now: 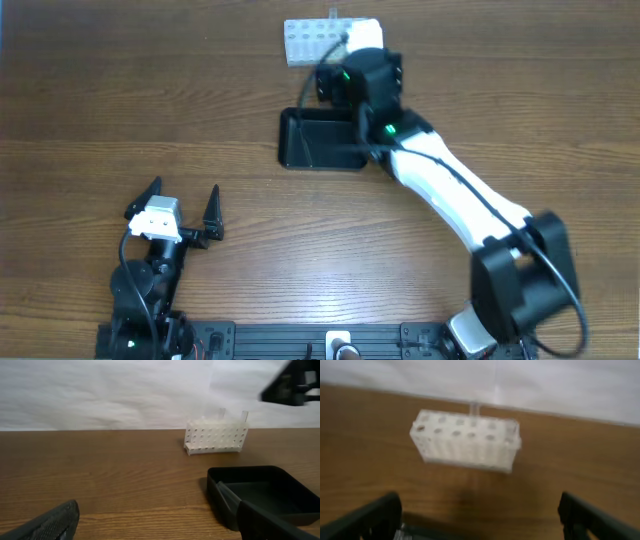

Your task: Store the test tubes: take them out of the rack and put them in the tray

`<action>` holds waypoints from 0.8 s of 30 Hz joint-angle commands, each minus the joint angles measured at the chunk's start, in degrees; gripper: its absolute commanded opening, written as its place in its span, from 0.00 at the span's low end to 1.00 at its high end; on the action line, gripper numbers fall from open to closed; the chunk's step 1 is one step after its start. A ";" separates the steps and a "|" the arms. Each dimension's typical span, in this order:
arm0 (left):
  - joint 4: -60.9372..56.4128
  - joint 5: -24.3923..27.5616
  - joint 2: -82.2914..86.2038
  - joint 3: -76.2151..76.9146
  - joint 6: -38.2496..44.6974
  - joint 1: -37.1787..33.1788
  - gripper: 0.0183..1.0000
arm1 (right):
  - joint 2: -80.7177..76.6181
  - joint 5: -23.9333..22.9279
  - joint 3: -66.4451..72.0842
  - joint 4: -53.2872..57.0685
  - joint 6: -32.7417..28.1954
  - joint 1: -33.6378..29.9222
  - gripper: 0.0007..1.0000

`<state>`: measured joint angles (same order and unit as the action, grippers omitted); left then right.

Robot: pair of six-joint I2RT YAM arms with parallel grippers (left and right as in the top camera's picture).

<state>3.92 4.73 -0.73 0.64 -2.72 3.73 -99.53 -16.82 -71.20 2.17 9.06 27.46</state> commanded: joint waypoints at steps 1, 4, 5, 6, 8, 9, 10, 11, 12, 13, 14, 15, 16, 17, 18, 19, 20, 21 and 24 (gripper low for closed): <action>0.15 0.59 0.39 -0.31 0.83 -0.31 1.00 | -9.84 -4.09 -14.38 4.61 4.98 0.68 0.99; 0.15 0.59 0.39 -0.31 0.83 -0.31 1.00 | -16.17 -4.09 -22.67 7.52 6.38 0.63 0.99; 0.15 0.59 0.39 -0.31 0.83 -0.31 1.00 | -18.10 -4.09 -25.18 8.24 6.38 0.59 0.99; 0.15 0.59 0.39 -0.31 0.83 -0.31 1.00 | -20.04 -4.09 -27.74 9.11 6.40 0.57 0.99; 0.15 0.59 0.39 -0.31 0.83 -0.31 1.00 | -23.96 -4.13 -32.92 11.04 7.08 0.31 0.99; 0.15 0.59 0.39 -0.31 0.83 -0.31 1.00 | -25.68 -4.11 -35.12 11.93 7.48 0.17 0.99; 0.13 0.59 0.39 -0.31 0.83 -0.31 1.00 | -27.54 -4.11 -37.51 12.87 7.87 -0.07 0.99; 0.15 0.59 0.39 -0.31 0.83 -0.31 1.00 | -29.09 -4.11 -39.34 13.57 8.35 -0.26 0.99; 0.15 0.59 0.39 -0.31 0.83 -0.31 1.00 | -30.71 -4.11 -41.24 14.16 8.76 -0.50 0.99; 0.13 0.59 0.39 -0.31 0.83 -0.31 1.00 | -32.15 -4.09 -42.86 14.47 9.03 -0.76 0.99; 0.15 0.59 0.39 -0.31 0.83 -0.31 1.00 | -33.09 -4.07 -43.78 14.53 9.18 -0.92 0.99; 0.15 0.59 0.39 -0.31 0.83 -0.31 1.00 | -34.32 -4.07 -44.87 14.49 9.18 -1.14 0.99; 0.15 0.59 0.39 -0.31 0.83 -0.31 1.00 | -35.21 -4.07 -45.68 14.49 9.18 -1.29 0.99; 0.15 0.59 0.39 -0.31 0.83 -0.31 1.00 | -36.09 -4.07 -46.36 14.36 9.16 -1.49 0.99; 0.15 0.59 0.39 -0.31 0.83 -0.31 1.00 | -36.68 -4.07 -46.69 14.23 9.18 -1.62 0.99; 0.15 0.59 0.39 -0.31 0.83 -0.31 1.00 | -37.22 -4.09 -46.77 13.88 9.16 -1.75 0.99; 0.15 0.59 0.39 -0.31 0.83 -0.31 1.00 | -37.46 -4.09 -46.77 13.62 9.16 -1.92 0.99; 0.15 0.59 0.39 -0.31 0.83 -0.31 1.00 | -37.97 -4.09 -46.77 13.35 9.16 -2.08 0.99; 0.15 0.59 0.39 -0.31 0.83 -0.31 1.00 | -38.56 -4.09 -46.77 12.79 9.14 -2.40 0.99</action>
<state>3.92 4.73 -0.73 0.64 -2.72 3.73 -137.16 -19.75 -116.27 15.42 17.76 25.52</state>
